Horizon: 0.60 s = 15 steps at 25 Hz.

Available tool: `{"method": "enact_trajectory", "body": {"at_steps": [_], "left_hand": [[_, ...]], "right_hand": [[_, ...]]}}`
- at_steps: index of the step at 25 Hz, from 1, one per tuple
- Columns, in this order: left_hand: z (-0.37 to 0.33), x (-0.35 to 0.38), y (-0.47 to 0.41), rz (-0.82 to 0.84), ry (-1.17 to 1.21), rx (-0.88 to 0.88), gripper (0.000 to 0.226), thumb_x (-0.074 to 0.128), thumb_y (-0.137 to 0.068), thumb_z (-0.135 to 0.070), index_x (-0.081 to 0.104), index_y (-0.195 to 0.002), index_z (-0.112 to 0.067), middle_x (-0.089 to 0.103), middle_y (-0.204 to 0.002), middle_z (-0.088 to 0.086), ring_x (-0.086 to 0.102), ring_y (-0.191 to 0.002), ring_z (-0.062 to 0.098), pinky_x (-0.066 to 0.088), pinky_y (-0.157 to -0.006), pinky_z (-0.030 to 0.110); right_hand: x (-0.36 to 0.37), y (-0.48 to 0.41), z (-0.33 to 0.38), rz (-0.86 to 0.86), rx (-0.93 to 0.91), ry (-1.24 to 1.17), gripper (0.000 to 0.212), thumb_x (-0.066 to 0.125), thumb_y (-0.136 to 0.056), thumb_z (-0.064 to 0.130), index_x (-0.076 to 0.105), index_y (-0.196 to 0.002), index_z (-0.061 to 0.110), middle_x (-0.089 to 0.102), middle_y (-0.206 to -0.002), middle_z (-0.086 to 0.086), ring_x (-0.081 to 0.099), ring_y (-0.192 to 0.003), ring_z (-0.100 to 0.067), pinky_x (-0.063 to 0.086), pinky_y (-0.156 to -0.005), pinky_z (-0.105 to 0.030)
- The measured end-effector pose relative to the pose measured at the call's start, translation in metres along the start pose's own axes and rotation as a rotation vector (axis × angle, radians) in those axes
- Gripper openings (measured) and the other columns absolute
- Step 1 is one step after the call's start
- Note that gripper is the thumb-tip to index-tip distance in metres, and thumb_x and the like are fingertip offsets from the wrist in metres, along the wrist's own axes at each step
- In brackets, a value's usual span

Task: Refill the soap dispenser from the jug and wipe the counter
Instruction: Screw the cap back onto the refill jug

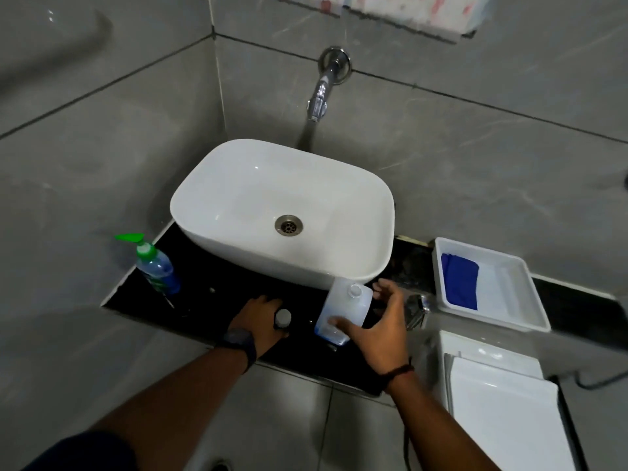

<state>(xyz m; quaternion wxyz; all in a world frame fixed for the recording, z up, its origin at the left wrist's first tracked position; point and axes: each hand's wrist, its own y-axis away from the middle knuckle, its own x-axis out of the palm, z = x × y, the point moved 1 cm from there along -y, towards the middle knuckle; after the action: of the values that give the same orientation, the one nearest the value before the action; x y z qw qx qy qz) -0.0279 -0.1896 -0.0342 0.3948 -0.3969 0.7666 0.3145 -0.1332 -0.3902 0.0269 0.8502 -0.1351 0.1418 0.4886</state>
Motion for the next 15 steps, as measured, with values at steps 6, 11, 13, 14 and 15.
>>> {"method": "enact_trajectory", "body": {"at_steps": [6,11,13,14,15], "left_hand": [[0.004,0.023,-0.013,-0.018,-0.179,0.086,0.027,0.064,-0.082,-0.030,0.064,-0.101,-0.012,0.060,-0.114,0.012,0.054,-0.105,0.033,0.048,-0.080,0.038],[-0.019,-0.004,-0.003,-0.225,0.226,0.105,0.032,0.077,-0.073,-0.032,0.068,-0.095,-0.012,0.069,-0.096,0.007,0.060,-0.092,0.023,0.045,-0.076,0.026],[-0.043,-0.038,0.002,-0.398,0.406,0.095,0.032,0.082,-0.066,-0.033,0.071,-0.093,-0.019,0.069,-0.090,-0.005,0.059,-0.084,0.007,0.044,-0.076,0.015],[-0.057,-0.058,0.005,-0.469,0.472,0.125,0.031,0.083,-0.065,-0.033,0.072,-0.092,-0.021,0.067,-0.087,-0.010,0.058,-0.082,0.001,0.043,-0.074,0.009],[-0.073,-0.077,0.007,-0.517,0.514,0.181,0.030,0.083,-0.066,-0.032,0.072,-0.092,-0.022,0.066,-0.086,-0.012,0.057,-0.080,0.000,0.042,-0.073,0.006]], "right_hand": [[0.016,-0.009,-0.028,0.149,0.053,0.055,0.075,0.087,-0.044,0.046,0.047,-0.107,0.052,0.060,-0.107,0.025,0.057,-0.098,0.009,0.048,-0.068,-0.007],[0.010,-0.006,-0.023,0.110,0.059,0.187,0.068,0.082,-0.043,0.058,0.048,-0.101,0.045,0.063,-0.095,0.024,0.060,-0.085,0.009,0.046,-0.058,-0.007],[0.004,-0.003,-0.009,0.135,0.034,0.272,0.070,0.079,-0.044,0.061,0.046,-0.105,0.046,0.064,-0.099,0.019,0.061,-0.086,0.000,0.046,-0.063,-0.014],[0.000,-0.002,0.000,0.140,0.026,0.292,0.073,0.078,-0.044,0.062,0.047,-0.108,0.044,0.065,-0.101,0.016,0.061,-0.087,-0.004,0.046,-0.065,-0.018],[-0.003,-0.002,0.009,0.141,0.022,0.298,0.076,0.078,-0.044,0.064,0.047,-0.110,0.043,0.065,-0.102,0.014,0.061,-0.088,-0.006,0.046,-0.067,-0.019]]}}
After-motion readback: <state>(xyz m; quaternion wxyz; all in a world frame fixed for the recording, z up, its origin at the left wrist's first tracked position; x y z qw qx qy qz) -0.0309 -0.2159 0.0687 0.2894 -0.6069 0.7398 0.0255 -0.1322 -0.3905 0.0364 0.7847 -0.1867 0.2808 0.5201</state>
